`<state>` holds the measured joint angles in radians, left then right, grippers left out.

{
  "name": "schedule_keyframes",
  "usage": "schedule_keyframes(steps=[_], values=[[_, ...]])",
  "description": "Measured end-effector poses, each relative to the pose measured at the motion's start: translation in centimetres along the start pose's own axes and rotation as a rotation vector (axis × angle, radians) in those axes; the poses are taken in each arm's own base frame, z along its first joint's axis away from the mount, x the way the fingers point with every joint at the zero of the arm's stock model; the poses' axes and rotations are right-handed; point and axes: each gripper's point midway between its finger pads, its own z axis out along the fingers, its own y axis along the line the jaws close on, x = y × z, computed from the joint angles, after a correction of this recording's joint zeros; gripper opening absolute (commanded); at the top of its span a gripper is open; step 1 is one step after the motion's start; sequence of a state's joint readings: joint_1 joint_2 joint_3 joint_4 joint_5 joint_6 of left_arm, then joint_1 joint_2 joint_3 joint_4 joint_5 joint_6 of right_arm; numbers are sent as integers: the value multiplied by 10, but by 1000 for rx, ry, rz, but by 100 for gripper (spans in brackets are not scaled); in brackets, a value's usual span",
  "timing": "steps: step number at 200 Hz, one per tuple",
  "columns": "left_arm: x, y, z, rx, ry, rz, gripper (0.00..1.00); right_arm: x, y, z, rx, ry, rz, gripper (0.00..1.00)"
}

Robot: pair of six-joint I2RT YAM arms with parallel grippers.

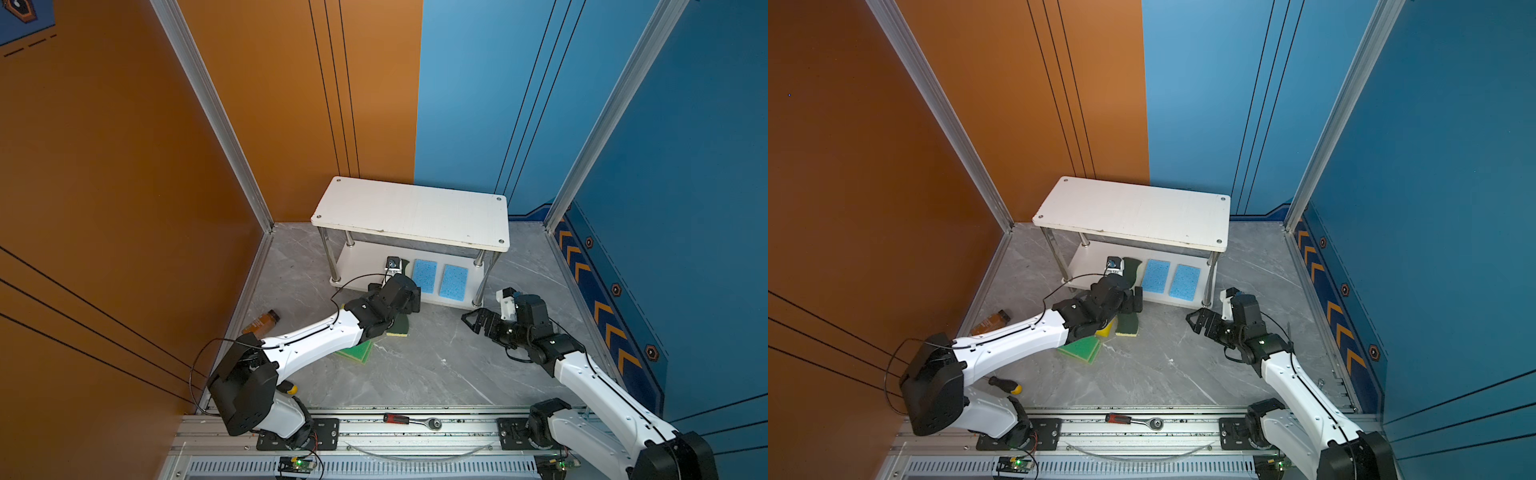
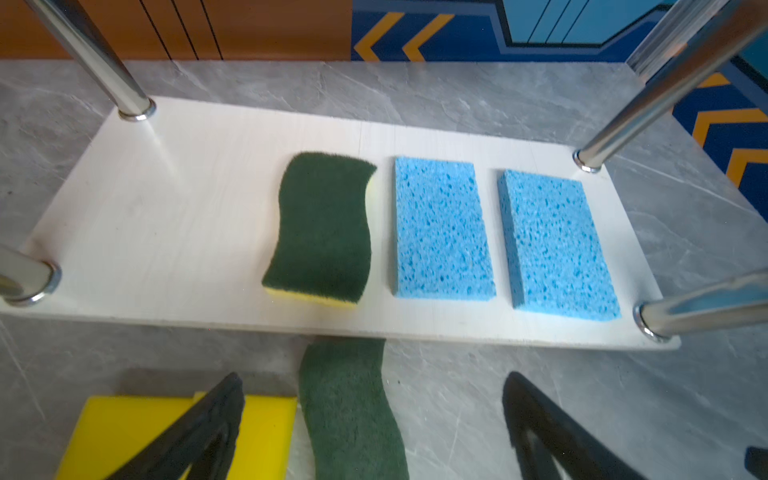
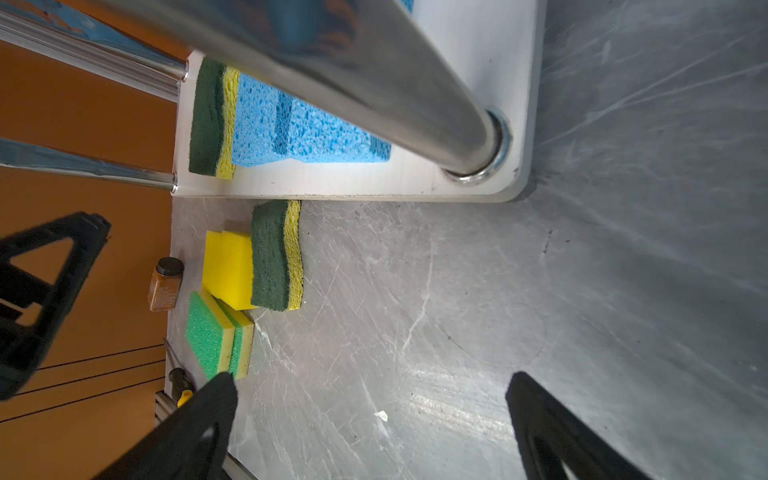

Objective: Place and organize the cleaning sponges onto the shelf
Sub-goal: 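Withdraw the left gripper from the shelf toward the remaining table sponges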

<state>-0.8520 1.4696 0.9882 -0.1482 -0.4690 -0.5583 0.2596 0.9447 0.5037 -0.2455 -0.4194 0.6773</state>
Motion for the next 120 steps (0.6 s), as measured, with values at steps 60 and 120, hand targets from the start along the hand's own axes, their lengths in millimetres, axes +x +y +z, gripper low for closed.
schedule_keyframes(steps=[60, 120], values=[[48, -4, -2, -1, 80, -24, 98, -5, 7, -5, -14, -18, -9, 100], [73, -17, -4, -15, 94, -43, 98, -6, 12, -4, -37, 1, -30, 100]])
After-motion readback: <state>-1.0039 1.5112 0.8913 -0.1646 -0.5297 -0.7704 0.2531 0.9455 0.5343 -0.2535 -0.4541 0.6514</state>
